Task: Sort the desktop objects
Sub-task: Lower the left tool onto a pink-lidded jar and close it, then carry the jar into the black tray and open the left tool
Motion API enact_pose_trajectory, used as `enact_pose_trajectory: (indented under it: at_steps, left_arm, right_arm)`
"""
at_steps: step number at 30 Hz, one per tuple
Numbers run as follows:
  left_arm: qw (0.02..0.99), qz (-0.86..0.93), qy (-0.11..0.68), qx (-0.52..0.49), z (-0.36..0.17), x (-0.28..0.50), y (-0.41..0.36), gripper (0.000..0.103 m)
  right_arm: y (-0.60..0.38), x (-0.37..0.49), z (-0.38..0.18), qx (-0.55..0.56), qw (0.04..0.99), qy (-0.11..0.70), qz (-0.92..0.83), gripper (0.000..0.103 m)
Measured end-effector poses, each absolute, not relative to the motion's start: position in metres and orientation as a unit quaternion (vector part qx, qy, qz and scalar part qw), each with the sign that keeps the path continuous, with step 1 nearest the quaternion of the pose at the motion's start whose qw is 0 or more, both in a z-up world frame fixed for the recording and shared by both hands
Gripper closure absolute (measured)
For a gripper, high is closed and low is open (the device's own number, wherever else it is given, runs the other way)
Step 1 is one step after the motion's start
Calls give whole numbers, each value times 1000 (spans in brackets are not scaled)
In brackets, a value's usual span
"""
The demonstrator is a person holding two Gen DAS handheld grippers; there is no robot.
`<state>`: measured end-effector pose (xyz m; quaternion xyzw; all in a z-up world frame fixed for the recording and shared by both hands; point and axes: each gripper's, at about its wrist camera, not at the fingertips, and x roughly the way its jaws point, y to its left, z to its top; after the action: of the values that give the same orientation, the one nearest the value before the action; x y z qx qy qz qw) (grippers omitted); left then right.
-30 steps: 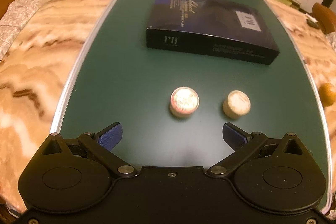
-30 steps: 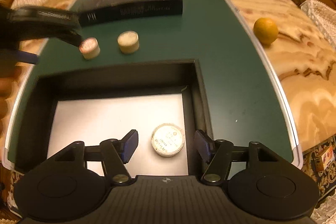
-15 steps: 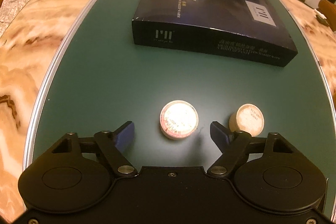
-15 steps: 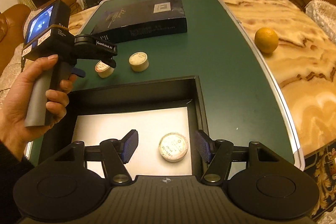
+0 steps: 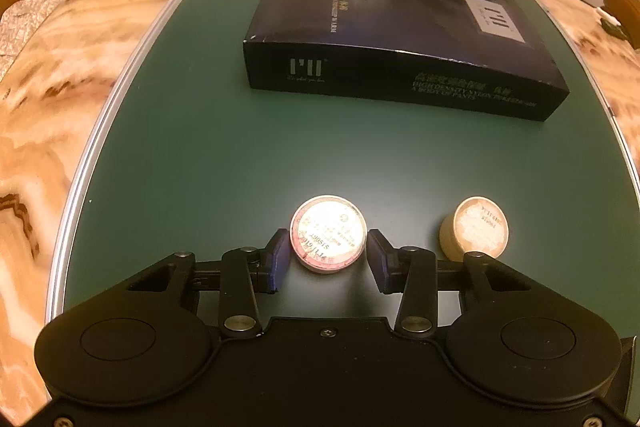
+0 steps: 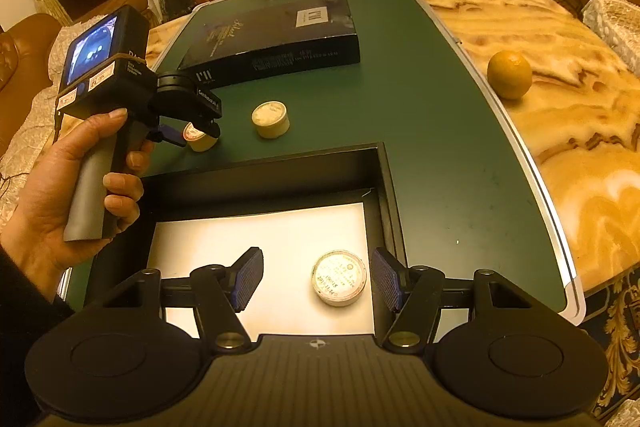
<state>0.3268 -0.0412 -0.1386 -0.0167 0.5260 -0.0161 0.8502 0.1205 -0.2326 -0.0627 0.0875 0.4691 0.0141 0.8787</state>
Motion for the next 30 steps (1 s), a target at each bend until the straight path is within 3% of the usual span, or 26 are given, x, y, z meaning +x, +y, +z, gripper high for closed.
enact_pose_trajectory:
  at_steps: [11, 21, 30]
  left_arm:
    - [861, -21, 508, -8, -106, 301, -36, 62]
    - [865, -51, 500, 10, -62, 228, -33, 62]
    - [845, -63, 531, 12, -71, 170, -30, 62]
  right_arm:
    - [-234, 118, -61, 91, 879, 468, 8, 40]
    - [-236, 106, -53, 109, 881, 461, 1, 40]
    - [-241, 91, -52, 125, 879, 460, -8, 40]
